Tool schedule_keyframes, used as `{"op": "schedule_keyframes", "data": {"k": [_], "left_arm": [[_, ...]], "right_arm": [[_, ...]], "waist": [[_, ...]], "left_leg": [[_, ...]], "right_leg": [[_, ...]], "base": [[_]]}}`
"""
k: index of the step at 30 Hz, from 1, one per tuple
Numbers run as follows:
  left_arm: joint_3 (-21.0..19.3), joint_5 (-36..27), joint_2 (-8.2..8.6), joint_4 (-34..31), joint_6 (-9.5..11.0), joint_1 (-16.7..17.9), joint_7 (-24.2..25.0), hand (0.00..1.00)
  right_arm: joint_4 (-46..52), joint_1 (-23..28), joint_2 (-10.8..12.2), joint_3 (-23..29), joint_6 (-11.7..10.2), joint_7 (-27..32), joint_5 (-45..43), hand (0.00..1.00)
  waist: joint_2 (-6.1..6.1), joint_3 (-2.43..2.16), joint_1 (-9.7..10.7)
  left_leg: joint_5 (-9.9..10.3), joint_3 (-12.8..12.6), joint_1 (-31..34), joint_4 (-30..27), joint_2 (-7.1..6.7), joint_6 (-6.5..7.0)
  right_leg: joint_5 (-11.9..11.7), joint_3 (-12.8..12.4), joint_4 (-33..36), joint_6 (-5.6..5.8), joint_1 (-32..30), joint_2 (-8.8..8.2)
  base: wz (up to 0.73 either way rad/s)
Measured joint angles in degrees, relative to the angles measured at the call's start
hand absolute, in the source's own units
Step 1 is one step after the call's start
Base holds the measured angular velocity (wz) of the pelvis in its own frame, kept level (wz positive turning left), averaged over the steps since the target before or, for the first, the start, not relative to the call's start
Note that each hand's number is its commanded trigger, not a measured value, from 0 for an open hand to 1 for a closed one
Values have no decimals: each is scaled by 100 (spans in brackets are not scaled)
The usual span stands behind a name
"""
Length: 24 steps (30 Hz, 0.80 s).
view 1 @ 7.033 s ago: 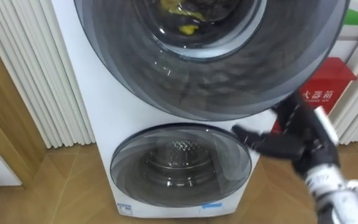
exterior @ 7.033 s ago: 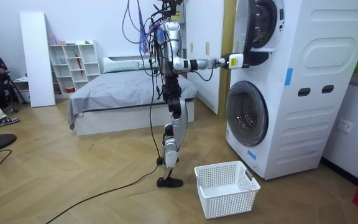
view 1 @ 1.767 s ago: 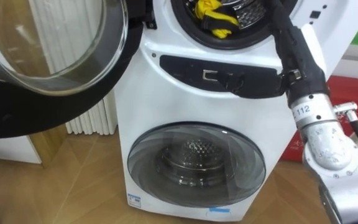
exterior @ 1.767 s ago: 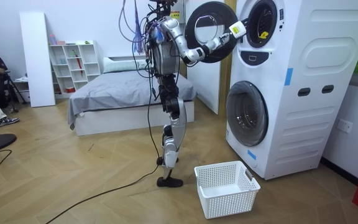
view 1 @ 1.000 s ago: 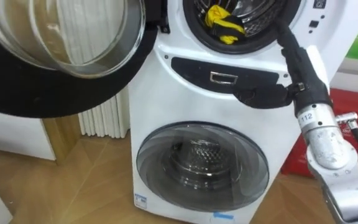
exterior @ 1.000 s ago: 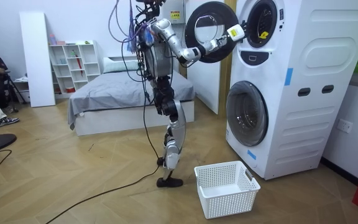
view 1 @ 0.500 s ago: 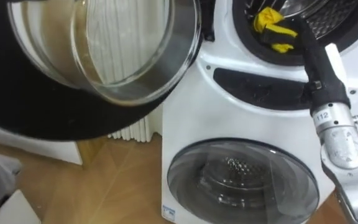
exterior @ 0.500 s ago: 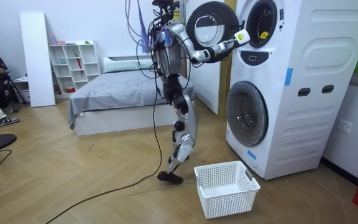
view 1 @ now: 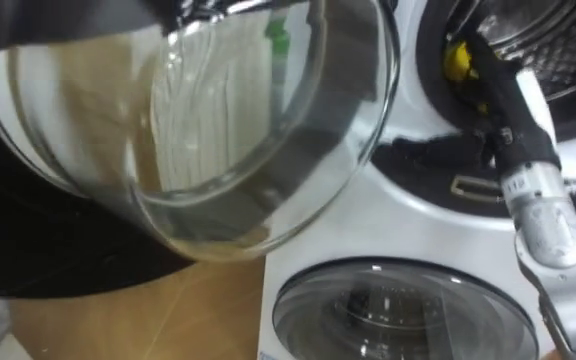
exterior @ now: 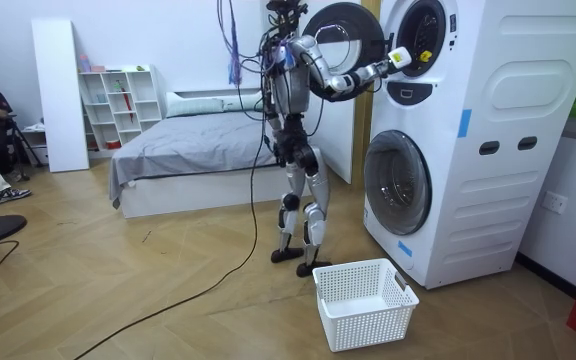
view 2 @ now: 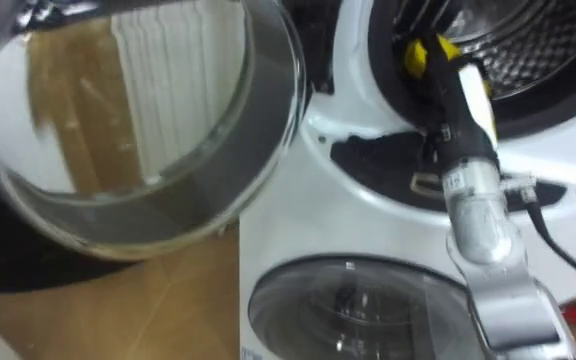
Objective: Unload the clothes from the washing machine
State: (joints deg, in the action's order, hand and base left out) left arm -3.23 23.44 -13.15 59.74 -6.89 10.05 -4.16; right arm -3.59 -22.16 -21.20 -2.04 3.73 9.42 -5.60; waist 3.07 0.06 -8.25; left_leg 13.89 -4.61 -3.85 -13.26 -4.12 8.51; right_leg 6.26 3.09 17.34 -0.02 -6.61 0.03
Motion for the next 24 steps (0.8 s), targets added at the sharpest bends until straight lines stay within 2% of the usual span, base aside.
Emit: {"op": "schedule_keyframes", "data": {"k": [4,14,15,21,24], "left_arm": [[-18,-16,-22,6,-134,120,5,0],[11,-20,15,76,-56,7,-51,0],[15,-21,29,125,-27,-28,-54,0],[30,36,73,198,-19,-5,-168,0],[4,115,84,166,-30,61,-215,0]], "right_arm": [[49,-5,-6,5,5,61,5,0],[132,-5,-5,57,-72,299,166,0],[178,-5,-5,56,-77,301,331,0],[307,-5,-5,194,-127,304,1833,0],[450,-5,-5,293,-126,303,2176,0]], "waist": [[-5,-6,40],[-42,3,239],[-41,3,314],[-23,-7,459],[-52,-4,475]], "left_leg": [[21,-118,-121,95,73,-41],[56,-463,-423,260,189,-108],[69,-473,-438,267,203,-130],[87,-474,-481,317,257,-162],[102,-474,-486,355,291,-189]], "right_leg": [[-30,-54,-267,-20,177,98],[-139,-314,-575,-42,458,236],[-148,-308,-584,-55,464,254],[-192,-366,-675,-109,508,335],[-213,-430,-681,-143,483,402]], "base": [[-9],[-18],[-9],[-7],[-6]]}}
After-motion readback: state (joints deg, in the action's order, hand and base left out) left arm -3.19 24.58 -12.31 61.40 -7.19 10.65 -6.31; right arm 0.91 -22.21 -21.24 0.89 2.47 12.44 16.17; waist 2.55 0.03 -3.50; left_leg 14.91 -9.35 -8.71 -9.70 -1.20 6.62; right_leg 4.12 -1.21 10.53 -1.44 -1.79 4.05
